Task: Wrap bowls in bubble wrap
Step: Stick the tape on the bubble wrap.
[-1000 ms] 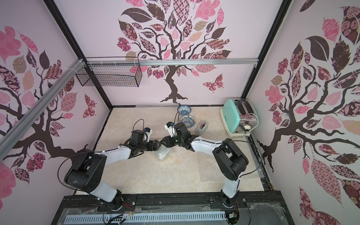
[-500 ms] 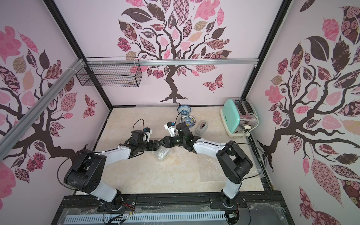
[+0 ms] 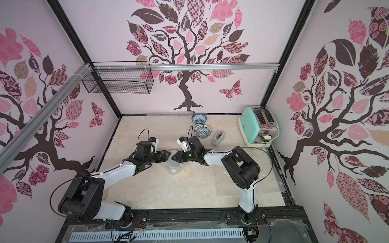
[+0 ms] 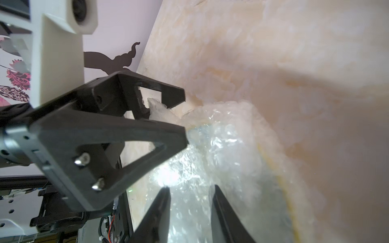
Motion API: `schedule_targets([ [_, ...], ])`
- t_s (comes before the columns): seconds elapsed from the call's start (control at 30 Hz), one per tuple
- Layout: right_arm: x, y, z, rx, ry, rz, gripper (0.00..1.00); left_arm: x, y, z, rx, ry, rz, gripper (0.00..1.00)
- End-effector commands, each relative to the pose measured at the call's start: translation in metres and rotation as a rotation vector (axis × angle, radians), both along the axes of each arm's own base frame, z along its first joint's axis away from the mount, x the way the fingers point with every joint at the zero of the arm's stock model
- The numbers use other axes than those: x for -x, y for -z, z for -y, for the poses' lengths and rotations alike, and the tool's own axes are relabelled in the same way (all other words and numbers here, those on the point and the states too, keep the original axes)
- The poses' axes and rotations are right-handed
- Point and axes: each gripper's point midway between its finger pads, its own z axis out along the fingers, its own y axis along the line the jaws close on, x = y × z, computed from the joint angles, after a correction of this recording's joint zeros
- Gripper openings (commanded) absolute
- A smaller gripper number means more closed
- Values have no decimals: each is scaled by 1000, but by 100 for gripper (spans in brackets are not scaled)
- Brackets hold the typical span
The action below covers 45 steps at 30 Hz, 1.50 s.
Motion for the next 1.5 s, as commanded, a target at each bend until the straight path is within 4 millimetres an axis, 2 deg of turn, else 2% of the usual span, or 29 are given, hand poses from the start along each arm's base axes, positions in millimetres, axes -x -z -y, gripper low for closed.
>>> schedule_targets([
  [0.0, -12, -10, -7, -13, 10, 57, 36, 12, -8, -14, 41, -95, -15, 87],
  [0.1, -13, -10, -7, -10, 13, 61, 36, 26, -17, -13, 127, -121, -24, 87],
  [0.2, -14, -11, -7, -13, 13, 63, 37, 39, -25, 1, 225, -69, -52, 86],
  [0.3, -15, -8, -7, -8, 14, 64, 37, 47, -37, 18, 301, 8, -73, 79],
  [0.4, -14, -7, -8, -8, 11, 60, 37, 52, -39, 24, 325, 26, -117, 64],
  [0.53, -16, -5, -8, -7, 13, 58, 38, 59, -47, 32, 375, 58, -137, 34],
  [0.6, -17, -5, -8, -7, 17, 57, 39, 62, -48, 36, 390, 74, -145, 15],
  [0.63, -17, -5, -8, -6, 18, 55, 39, 64, -50, 41, 414, 96, -139, 13],
  [0.8, -18, -6, -7, -6, 25, 60, 39, 68, -62, 69, 519, 202, -98, 11],
  [0.93, -17, -5, -7, -8, 23, 53, 39, 67, -58, 83, 515, 240, -101, 12],
  [1.03, -16, -6, -8, -9, 22, 49, 39, 64, -47, 84, 505, 233, -115, 10],
  [1.2, -15, -8, -8, -13, 24, 44, 39, 68, -34, 80, 487, 224, -122, 1],
  [1.33, -15, -10, -8, -23, 23, 41, 39, 66, -14, 65, 409, 138, -148, 0],
  [1.47, -15, -9, -8, -21, 25, 38, 40, 61, -9, 63, 429, 102, -163, 2],
])
